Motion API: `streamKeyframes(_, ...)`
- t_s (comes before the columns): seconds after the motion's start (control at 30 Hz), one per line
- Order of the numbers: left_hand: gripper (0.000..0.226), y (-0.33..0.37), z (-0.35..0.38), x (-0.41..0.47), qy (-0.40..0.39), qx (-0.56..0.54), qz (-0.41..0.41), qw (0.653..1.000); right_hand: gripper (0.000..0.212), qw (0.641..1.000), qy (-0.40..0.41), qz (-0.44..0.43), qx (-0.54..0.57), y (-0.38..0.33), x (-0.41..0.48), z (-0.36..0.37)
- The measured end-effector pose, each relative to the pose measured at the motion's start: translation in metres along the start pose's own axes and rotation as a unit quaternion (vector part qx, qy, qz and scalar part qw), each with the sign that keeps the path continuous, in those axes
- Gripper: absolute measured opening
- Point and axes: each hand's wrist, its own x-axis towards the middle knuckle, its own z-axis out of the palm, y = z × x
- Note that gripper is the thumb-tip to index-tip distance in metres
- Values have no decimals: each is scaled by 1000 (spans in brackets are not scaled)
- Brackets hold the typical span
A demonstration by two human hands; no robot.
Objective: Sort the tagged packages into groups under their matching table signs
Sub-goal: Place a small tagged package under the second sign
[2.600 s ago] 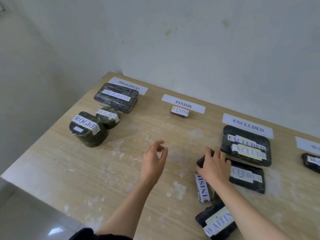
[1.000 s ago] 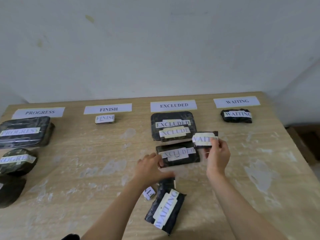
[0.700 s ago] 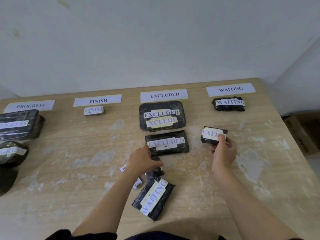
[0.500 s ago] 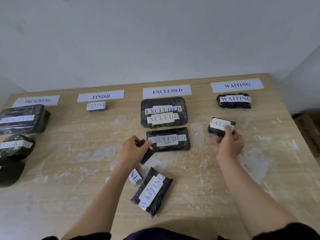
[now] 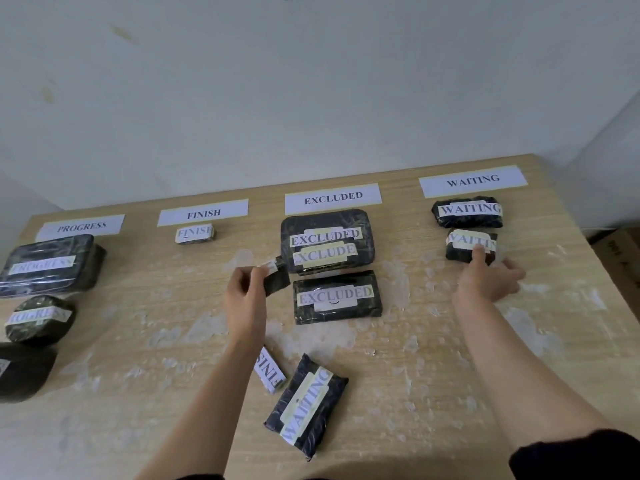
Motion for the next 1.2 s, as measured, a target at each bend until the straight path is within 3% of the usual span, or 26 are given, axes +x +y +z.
streamKeyframes(0.1, 20, 4, -2, 3, -51, 17, 45, 998, 44, 990, -42, -135, -21, -3, -36, 1)
streamKeyframes(0.2, 25, 9, -2, 2, -73, 24, 87, 993, 23, 952, -204, -218, -70, -2, -89, 2)
streamKeyframes(0.33, 31, 19, -8, -2, -101, 51, 187, 976, 36, 864, -446, -192, -129, -2, -164, 11)
streamKeyframes(0.4, 32, 24, -14, -2, -103, 64, 257, 959, 43, 815, -530, -146, -182, -7, -192, 18)
streamKeyframes(0.47, 37, 26, -25, 0, -109, 86, 305, 942, 39, 790, -582, -68, -181, -12, -212, 25)
streamKeyframes(0.53, 47, 22, -41, 6, -115, 105, 319, 935, 30, 791, -594, -23, -148, -12, -226, 32)
streamKeyframes(0.67, 66, 6, -77, 22, -120, 102, 260, 953, 18, 788, -598, -51, -142, -2, -248, 48)
streamKeyframes(0.9, 72, -29, -126, 52, -118, 144, 164, 969, 24, 763, -598, -90, -229, 40, -292, 84)
streamKeyframes(1.07, 89, -76, -157, 67, -166, 210, 65, 961, 32, 800, -535, -62, -266, 81, -313, 132)
streamKeyframes(1.2, 74, -101, -174, 75, -167, 245, 81, 952, 34, 817, -501, -87, -271, 100, -322, 171)
